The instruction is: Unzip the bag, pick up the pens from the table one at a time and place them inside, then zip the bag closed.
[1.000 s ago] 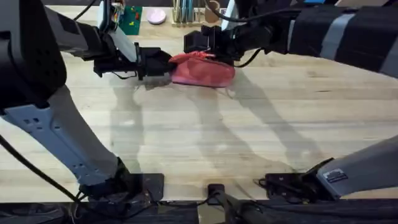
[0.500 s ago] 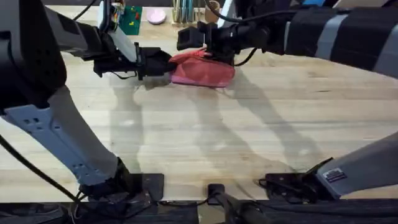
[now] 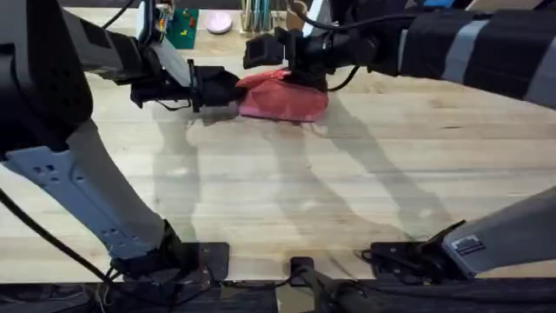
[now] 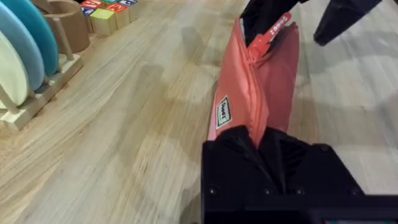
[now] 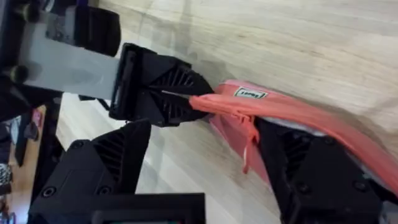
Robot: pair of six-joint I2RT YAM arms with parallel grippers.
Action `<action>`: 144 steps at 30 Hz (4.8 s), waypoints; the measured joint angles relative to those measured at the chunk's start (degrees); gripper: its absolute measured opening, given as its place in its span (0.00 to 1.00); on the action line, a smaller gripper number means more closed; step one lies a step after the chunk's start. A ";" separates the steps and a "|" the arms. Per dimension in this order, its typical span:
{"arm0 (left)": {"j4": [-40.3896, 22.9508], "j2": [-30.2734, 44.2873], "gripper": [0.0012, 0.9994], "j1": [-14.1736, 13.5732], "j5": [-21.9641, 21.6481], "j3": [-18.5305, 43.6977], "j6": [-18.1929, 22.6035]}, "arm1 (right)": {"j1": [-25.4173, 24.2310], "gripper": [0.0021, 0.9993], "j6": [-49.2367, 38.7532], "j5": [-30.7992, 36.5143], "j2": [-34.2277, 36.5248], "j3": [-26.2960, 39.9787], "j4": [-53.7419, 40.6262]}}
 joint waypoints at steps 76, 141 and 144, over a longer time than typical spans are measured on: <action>-0.15 0.00 0.04 0.04 0.02 -0.02 0.00 | 25.73 1.00 16.33 47.00 -10.43 -0.04 -15.01; 0.04 0.00 0.04 0.04 -0.18 -0.04 0.02 | 19.21 0.73 16.78 48.16 3.88 -0.04 -0.54; 0.04 0.00 0.04 0.04 -0.16 -0.04 0.02 | 19.26 0.66 16.76 47.93 3.86 -0.04 -0.43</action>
